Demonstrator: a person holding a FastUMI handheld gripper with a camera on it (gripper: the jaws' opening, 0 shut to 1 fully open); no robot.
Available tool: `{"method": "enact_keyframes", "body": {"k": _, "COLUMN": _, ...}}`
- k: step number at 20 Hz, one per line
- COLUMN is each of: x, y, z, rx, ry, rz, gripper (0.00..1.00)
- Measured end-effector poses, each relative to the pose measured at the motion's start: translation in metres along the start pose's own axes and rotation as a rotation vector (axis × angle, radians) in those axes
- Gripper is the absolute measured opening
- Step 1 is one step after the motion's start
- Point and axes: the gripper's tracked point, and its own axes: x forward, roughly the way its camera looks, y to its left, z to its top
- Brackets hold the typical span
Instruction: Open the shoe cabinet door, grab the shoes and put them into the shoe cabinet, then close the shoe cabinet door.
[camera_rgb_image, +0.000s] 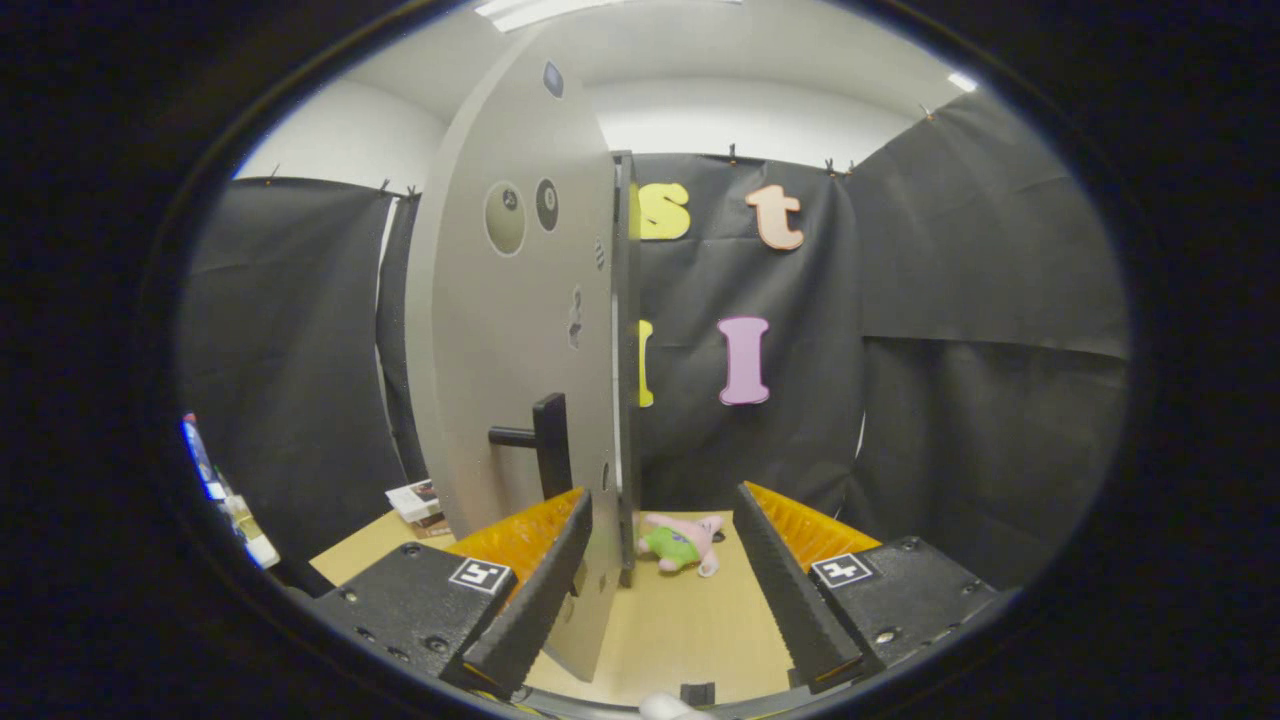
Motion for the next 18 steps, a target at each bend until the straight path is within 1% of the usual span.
{"method": "enact_keyframes", "body": {"k": 8, "x": 0.014, "y": 0.091, "z": -0.003, "rx": 0.007, "ry": 0.005, "rz": 0.082, "gripper": 0.95}}
{"method": "enact_keyframes", "body": {"k": 13, "x": 0.046, "y": 0.141, "z": -0.008, "rx": 0.009, "ry": 0.008, "rz": 0.089, "gripper": 0.95}}
{"method": "enact_keyframes", "body": {"k": 16, "x": 0.071, "y": 0.178, "z": -0.009, "rx": 0.018, "ry": 0.008, "rz": 0.117, "gripper": 0.95}}
{"method": "enact_keyframes", "body": {"k": 18, "x": 0.088, "y": 0.205, "z": -0.011, "rx": 0.015, "ry": 0.007, "rz": 0.143, "gripper": 0.97}}
